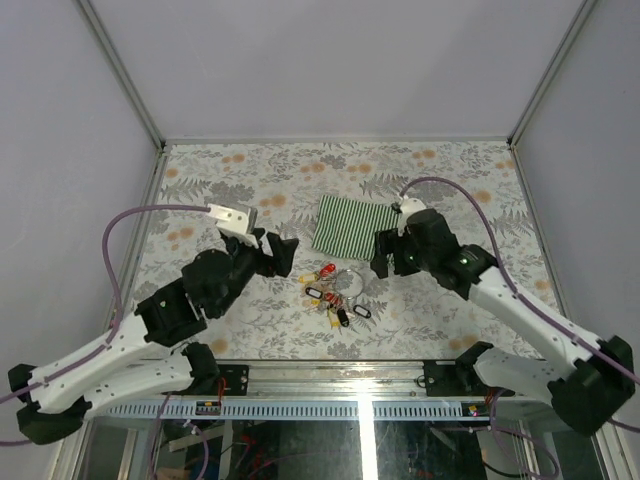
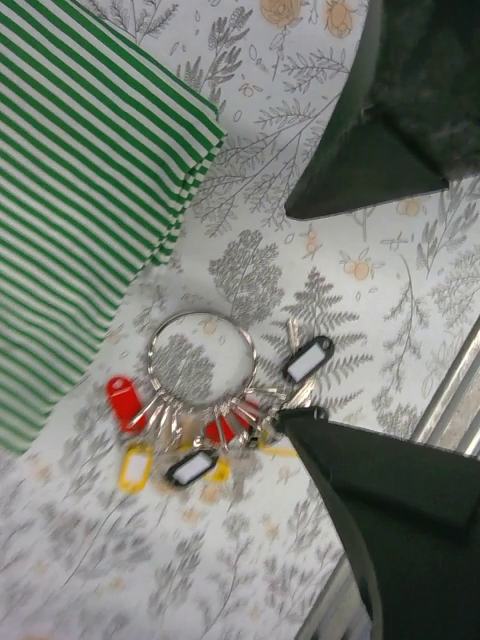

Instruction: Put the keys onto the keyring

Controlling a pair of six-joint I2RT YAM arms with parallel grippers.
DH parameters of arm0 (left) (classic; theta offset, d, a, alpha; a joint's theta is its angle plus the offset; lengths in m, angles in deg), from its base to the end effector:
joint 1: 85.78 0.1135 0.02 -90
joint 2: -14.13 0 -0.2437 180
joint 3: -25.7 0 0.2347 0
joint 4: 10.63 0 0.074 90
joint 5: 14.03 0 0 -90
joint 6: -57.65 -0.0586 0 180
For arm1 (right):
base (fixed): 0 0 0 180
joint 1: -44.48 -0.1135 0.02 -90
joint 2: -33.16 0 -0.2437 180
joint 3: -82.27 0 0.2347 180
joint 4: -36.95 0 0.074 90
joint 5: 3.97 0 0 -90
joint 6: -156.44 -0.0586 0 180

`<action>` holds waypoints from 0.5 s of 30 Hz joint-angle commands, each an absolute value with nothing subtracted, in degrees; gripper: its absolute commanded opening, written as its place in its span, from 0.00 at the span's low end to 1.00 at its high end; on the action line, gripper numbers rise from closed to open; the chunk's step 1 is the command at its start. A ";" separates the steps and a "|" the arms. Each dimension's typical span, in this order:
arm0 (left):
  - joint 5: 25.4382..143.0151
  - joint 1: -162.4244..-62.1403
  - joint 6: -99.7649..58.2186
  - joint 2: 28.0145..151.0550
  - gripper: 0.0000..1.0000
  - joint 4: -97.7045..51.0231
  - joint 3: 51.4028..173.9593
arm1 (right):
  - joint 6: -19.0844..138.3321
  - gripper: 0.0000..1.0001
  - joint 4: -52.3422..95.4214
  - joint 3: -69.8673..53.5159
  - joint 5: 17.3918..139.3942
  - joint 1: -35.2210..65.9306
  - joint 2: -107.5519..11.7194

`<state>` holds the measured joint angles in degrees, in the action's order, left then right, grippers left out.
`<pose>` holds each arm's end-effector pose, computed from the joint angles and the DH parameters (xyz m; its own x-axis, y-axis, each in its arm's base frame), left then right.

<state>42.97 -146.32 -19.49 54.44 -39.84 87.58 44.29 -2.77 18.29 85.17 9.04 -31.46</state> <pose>0.1136 -0.1362 0.3411 -0.1672 -0.0836 -0.9824 0.4385 0.8861 -0.1500 0.2042 0.1464 0.2452 -0.7108 -0.0431 -0.7021 -0.3467 0.8899 0.2963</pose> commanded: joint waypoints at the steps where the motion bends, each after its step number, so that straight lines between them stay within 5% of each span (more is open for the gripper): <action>1: 55.05 -136.87 -15.72 58.80 0.77 -42.36 90.21 | 47.09 0.99 2.57 19.04 86.04 9.24 -21.55; 7: 63.92 -122.39 -12.20 63.79 1.00 -44.22 91.39 | 46.97 0.99 4.71 21.39 90.33 9.24 -6.85; 15: 63.73 -108.96 -10.28 63.18 1.00 -52.65 92.09 | 52.63 0.99 4.21 25.53 93.75 9.24 8.97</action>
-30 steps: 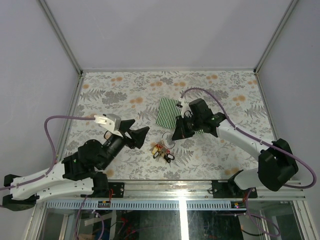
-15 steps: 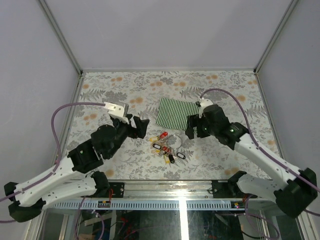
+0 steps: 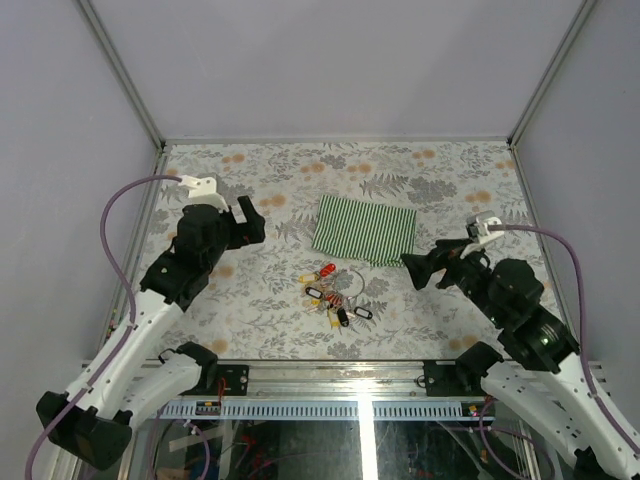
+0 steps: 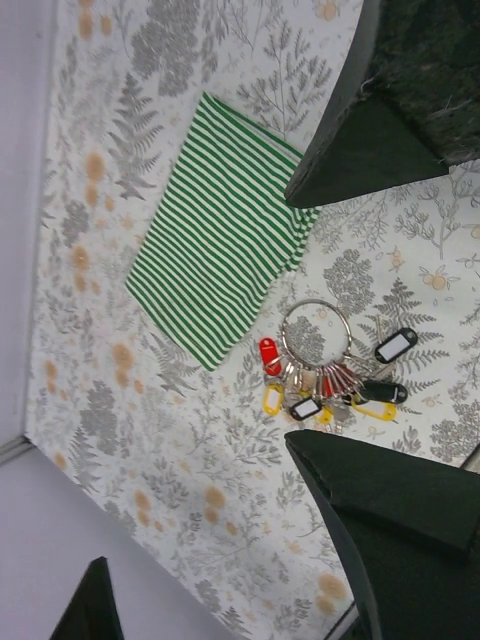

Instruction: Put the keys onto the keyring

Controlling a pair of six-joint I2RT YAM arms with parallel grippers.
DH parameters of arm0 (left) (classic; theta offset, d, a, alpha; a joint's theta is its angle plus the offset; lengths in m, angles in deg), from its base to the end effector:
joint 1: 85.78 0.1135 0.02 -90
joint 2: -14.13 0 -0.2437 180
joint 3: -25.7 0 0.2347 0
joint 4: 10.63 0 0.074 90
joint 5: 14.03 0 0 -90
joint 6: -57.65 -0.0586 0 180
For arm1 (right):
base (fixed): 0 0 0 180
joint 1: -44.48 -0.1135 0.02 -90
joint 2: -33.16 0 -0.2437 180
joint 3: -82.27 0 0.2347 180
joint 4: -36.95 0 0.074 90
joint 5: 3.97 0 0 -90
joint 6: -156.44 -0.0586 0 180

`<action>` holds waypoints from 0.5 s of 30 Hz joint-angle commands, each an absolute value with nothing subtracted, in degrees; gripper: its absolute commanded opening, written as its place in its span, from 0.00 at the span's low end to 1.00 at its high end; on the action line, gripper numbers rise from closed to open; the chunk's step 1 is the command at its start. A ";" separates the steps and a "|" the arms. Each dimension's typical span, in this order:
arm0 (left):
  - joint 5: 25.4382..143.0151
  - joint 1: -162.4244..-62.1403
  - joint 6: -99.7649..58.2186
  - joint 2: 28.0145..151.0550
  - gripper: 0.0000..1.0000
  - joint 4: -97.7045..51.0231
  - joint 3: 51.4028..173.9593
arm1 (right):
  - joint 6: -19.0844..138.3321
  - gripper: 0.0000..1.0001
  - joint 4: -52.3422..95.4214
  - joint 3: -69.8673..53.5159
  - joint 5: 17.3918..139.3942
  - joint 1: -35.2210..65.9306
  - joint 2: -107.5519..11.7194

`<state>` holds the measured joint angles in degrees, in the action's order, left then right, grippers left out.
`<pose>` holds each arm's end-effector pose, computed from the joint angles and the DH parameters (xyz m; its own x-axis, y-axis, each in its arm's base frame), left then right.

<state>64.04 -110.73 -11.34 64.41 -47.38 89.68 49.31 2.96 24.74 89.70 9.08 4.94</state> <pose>0.1984 -0.0789 0.3051 -0.4175 -0.1926 -0.8880 0.0970 0.9622 -0.2544 0.1179 0.0792 0.3328 -0.2185 0.2053 -0.9540 -0.4832 0.8266 0.2886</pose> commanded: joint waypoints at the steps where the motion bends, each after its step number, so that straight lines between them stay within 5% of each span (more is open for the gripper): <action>1: 61.97 -108.94 -10.80 62.72 1.00 -54.08 92.04 | 52.33 0.99 3.18 25.58 95.41 9.23 10.24; 15: 58.92 -109.01 -9.98 42.88 1.00 -54.68 80.85 | 46.16 0.99 0.10 33.52 108.46 9.24 20.32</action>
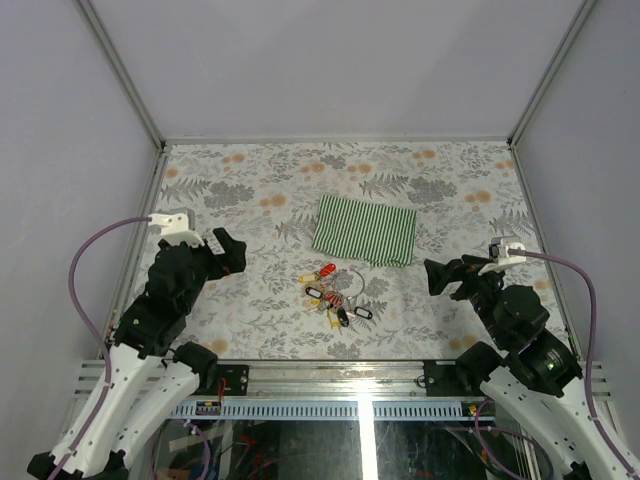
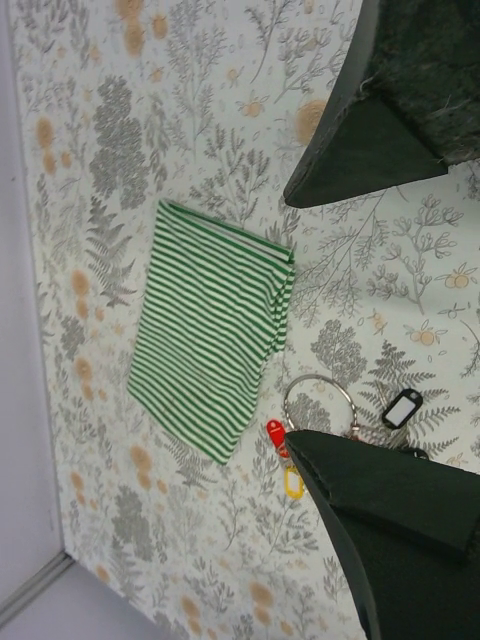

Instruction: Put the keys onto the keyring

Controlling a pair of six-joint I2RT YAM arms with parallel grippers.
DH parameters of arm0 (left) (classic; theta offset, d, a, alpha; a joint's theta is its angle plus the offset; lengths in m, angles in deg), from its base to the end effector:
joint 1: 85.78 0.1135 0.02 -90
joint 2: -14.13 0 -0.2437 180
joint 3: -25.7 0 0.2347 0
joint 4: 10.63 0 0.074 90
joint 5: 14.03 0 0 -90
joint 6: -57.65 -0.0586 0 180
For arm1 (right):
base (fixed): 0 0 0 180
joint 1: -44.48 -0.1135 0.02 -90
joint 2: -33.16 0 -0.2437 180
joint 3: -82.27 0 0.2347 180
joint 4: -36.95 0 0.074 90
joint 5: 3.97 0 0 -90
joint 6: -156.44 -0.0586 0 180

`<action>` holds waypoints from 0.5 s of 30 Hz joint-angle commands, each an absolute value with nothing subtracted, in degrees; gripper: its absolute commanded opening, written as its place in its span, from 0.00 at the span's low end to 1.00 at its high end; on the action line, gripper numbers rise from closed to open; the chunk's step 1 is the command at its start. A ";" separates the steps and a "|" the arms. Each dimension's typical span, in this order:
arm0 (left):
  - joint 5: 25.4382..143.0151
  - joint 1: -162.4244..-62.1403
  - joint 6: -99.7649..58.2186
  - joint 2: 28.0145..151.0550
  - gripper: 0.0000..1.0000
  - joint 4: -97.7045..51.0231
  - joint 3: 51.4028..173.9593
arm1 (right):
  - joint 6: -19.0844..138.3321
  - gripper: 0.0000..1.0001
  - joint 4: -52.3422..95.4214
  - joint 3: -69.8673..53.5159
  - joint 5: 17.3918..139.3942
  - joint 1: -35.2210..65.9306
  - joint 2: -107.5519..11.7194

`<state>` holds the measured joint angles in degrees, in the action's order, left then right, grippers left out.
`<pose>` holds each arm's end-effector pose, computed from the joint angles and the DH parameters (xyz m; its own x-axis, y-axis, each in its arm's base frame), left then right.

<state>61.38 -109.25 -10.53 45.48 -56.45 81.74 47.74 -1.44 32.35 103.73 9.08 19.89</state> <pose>0.1408 -0.0450 0.2912 -0.3701 -0.2314 -0.8997 0.0348 0.9643 -0.2624 0.0925 0.0439 0.3056 -0.1210 0.2887 -0.9497 -0.2802 0.9079 0.3117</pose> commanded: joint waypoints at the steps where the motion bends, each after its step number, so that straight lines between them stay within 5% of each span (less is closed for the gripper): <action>1: 58.43 -109.03 -9.99 42.72 1.00 -54.62 80.78 | 46.02 0.99 0.11 33.72 108.75 9.24 20.00; 15: 58.94 -108.99 -9.91 43.92 1.00 -54.63 80.11 | 47.68 0.99 1.56 34.99 108.95 9.28 17.69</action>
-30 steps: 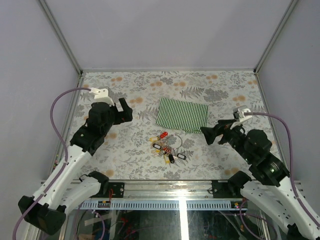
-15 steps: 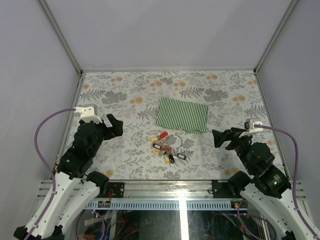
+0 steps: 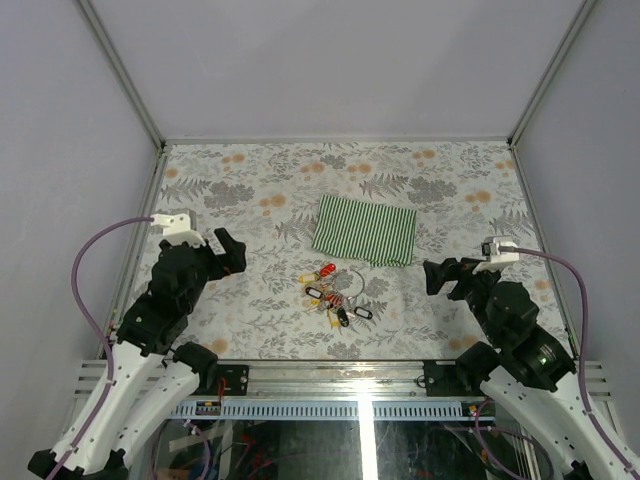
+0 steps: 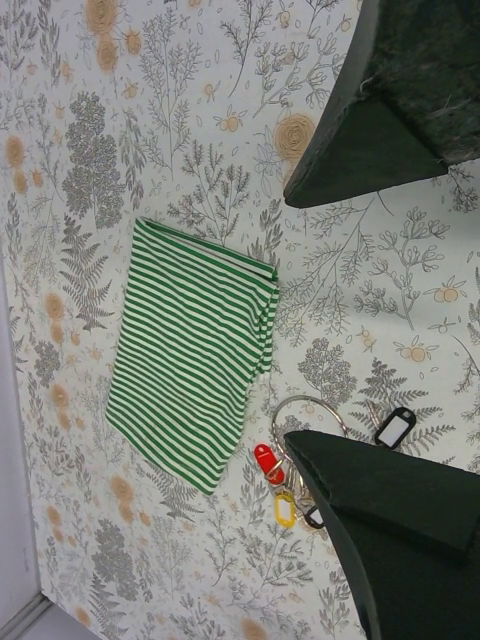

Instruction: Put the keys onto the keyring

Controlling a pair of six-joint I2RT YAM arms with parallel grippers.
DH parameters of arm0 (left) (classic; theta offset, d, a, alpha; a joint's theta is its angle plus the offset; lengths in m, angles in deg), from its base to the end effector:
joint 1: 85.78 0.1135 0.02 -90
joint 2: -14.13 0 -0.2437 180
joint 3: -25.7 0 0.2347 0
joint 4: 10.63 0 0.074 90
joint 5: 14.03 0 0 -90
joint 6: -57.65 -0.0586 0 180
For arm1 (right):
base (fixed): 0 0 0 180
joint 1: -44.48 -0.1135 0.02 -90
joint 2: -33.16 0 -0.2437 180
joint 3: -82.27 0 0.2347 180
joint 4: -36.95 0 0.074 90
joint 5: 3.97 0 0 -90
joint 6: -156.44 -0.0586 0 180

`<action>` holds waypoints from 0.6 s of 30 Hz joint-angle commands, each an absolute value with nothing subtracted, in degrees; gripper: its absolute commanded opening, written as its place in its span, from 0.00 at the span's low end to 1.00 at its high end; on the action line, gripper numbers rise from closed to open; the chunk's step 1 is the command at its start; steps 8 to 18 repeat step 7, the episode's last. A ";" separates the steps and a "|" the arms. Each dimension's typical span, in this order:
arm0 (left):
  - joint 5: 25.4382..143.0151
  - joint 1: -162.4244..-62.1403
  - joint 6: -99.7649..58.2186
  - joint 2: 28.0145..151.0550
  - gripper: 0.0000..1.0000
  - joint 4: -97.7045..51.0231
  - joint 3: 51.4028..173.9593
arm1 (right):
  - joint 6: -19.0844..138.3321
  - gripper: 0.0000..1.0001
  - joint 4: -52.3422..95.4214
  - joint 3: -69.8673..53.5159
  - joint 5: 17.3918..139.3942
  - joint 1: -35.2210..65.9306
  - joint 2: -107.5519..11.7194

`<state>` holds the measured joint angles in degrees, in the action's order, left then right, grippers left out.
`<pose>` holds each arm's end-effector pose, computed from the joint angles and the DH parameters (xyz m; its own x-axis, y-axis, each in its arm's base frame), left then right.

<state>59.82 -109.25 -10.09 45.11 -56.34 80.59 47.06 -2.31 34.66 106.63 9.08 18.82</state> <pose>0.1410 -0.0434 0.2857 -0.3704 -0.2358 -0.8984 0.0058 0.9666 -0.2561 0.1002 0.0459 0.2892 -0.1655 0.2634 -0.9504 -0.2142 0.9311 0.2954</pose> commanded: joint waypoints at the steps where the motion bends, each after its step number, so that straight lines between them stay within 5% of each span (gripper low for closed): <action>1: 58.84 -108.99 -9.90 43.51 1.00 -54.70 80.07 | 47.87 0.99 1.50 34.86 108.84 9.27 17.45; 18: 58.92 -108.94 -9.94 42.25 1.00 -54.36 79.66 | 47.37 0.99 1.38 35.03 108.33 9.29 16.49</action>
